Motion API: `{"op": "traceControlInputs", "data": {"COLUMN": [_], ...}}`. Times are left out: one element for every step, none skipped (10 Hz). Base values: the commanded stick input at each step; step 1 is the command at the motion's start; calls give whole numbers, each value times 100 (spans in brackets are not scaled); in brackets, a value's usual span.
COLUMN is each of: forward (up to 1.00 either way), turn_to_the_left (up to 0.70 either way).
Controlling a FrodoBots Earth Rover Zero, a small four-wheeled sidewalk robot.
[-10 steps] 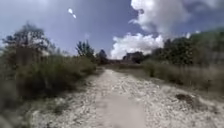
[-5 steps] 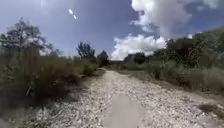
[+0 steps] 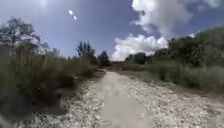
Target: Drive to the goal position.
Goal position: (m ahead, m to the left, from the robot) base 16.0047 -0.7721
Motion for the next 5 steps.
{"op": "traceControlInputs", "data": {"forward": [85,85,85,85,85], "turn_to_the_left": [0,0,0,0,0]}}
